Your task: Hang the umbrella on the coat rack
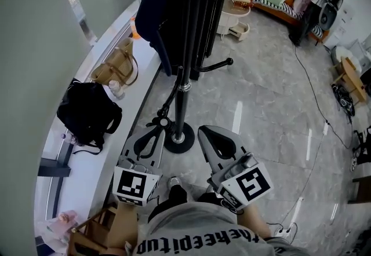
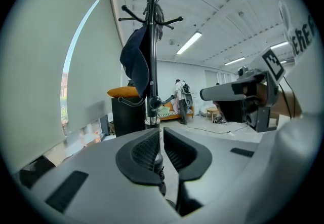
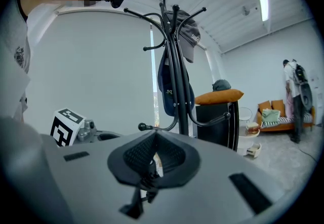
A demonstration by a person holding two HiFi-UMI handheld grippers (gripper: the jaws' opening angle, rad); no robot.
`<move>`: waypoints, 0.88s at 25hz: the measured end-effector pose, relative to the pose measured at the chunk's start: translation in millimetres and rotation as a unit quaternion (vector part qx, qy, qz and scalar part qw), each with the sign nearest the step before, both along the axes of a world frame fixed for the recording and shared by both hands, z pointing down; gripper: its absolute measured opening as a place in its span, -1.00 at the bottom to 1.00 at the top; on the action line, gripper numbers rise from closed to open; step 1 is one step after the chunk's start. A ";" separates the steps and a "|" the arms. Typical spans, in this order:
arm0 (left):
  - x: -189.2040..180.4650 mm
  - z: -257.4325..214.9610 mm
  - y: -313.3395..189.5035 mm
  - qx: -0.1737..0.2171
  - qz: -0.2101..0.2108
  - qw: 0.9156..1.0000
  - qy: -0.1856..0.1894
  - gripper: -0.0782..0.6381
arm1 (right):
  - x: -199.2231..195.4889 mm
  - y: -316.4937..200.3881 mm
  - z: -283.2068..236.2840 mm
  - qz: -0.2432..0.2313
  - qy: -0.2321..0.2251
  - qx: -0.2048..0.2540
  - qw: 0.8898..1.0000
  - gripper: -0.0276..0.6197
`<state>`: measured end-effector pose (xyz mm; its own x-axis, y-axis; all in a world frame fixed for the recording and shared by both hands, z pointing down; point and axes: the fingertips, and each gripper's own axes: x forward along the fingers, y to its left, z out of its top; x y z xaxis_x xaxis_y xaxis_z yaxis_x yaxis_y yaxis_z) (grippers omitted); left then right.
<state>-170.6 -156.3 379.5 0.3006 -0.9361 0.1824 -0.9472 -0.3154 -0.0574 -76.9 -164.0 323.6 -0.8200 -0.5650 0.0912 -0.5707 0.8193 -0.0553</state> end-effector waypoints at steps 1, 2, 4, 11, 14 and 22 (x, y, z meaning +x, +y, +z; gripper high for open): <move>1.8 -1.2 2.5 0.001 -0.002 1.000 0.000 -0.68 | 0.1 1.4 -0.5 -0.004 -0.002 0.000 1.000 -0.88; 3.7 -2.1 4.9 0.000 -0.004 1.000 0.000 -0.69 | 0.0 2.7 -1.1 -0.008 -0.003 0.001 1.000 -0.88; 6.3 -3.7 9.7 0.000 -0.008 1.000 -0.003 -0.70 | -0.9 5.3 -2.3 -0.017 -0.005 0.005 1.000 -0.88; 7.1 -15.9 26.7 0.002 -0.024 0.999 0.022 -0.74 | -8.2 15.2 -3.9 -0.054 0.001 0.006 0.999 -0.88; 7.0 -22.6 35.1 0.007 -0.032 0.999 0.032 -0.74 | -11.0 19.7 -5.2 -0.070 -0.001 0.009 0.998 -0.88; 5.8 -37.6 57.9 0.025 -0.067 0.996 0.055 -0.74 | -17.4 33.1 -8.0 -0.115 0.001 0.012 0.993 -0.88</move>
